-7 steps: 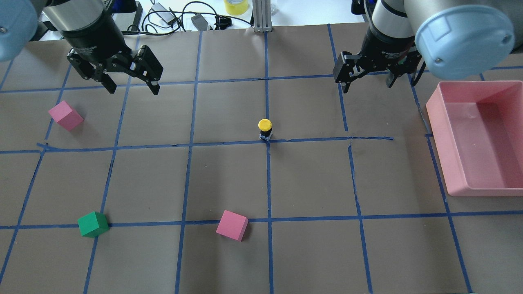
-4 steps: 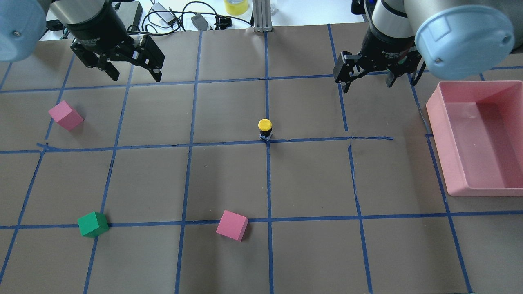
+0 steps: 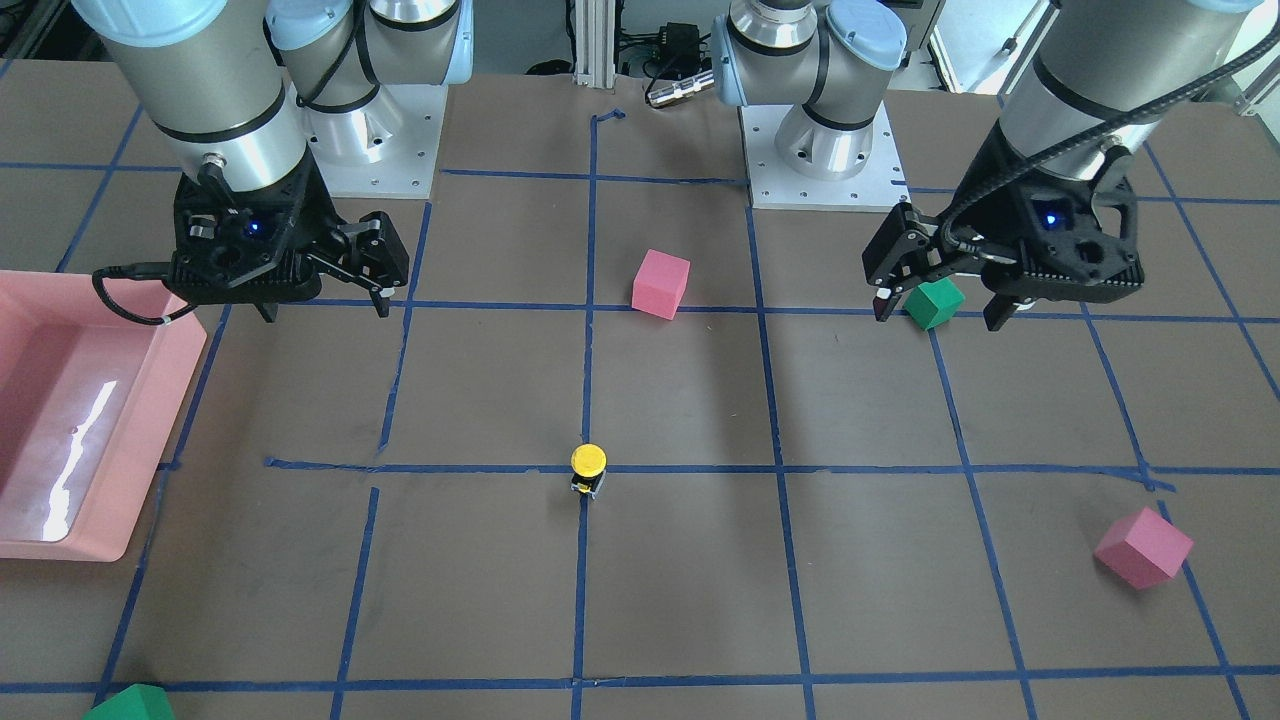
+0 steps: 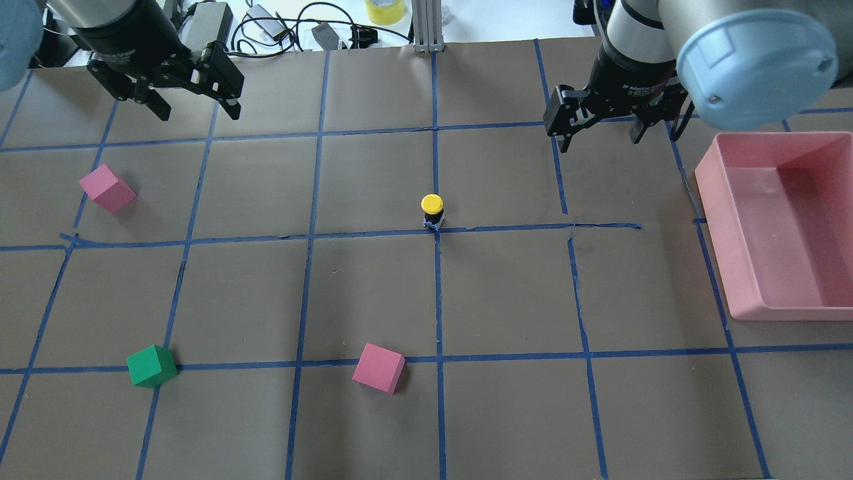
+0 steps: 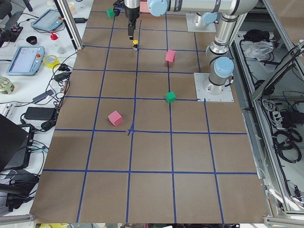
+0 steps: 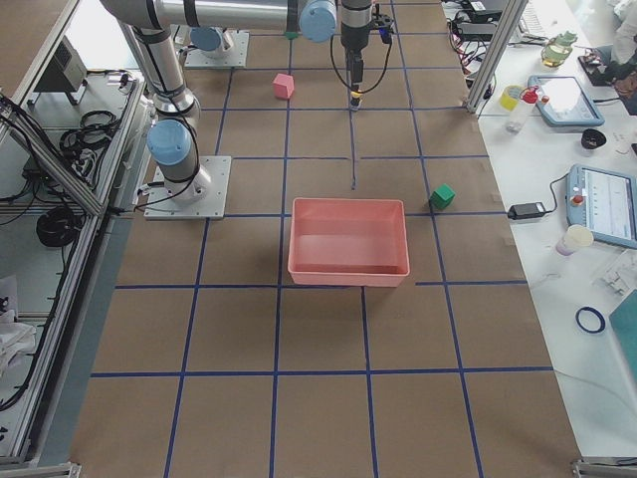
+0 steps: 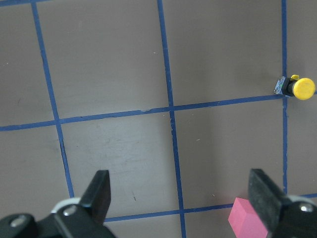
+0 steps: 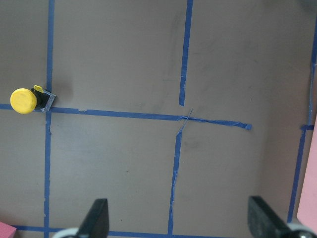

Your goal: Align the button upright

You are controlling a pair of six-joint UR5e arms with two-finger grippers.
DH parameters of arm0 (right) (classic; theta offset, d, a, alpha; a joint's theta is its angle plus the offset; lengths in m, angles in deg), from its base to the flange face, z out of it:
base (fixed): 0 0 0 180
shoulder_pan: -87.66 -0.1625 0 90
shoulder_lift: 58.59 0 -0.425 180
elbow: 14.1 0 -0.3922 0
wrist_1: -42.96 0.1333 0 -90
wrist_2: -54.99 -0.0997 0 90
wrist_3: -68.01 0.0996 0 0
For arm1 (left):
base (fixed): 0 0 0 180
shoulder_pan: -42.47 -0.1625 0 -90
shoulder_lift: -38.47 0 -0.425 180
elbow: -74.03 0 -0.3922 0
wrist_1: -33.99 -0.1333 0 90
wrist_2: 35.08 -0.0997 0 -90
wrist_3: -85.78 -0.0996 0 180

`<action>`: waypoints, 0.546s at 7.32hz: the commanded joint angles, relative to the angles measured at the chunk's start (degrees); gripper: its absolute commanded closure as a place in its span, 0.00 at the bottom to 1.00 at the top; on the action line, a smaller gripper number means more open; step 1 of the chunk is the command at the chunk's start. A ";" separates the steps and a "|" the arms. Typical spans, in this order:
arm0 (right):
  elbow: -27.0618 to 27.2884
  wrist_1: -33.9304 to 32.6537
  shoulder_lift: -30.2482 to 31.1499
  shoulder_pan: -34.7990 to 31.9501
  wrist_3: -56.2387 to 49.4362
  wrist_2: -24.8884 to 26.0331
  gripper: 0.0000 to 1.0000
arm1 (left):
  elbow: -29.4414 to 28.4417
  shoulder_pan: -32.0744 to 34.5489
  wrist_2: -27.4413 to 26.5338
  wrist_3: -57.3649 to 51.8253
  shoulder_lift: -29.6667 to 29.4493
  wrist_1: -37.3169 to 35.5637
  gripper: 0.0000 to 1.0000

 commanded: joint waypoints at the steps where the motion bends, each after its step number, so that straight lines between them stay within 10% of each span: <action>1: 0.00 -0.24 0.00 -0.05 -0.13 0.10 0.00 | 0.13 -0.76 2.07 1.05 -0.56 -2.00 0.00; 4: 0.00 -0.06 0.00 0.03 -0.04 0.10 0.00 | 0.49 -1.19 1.83 1.33 -2.49 -2.28 0.00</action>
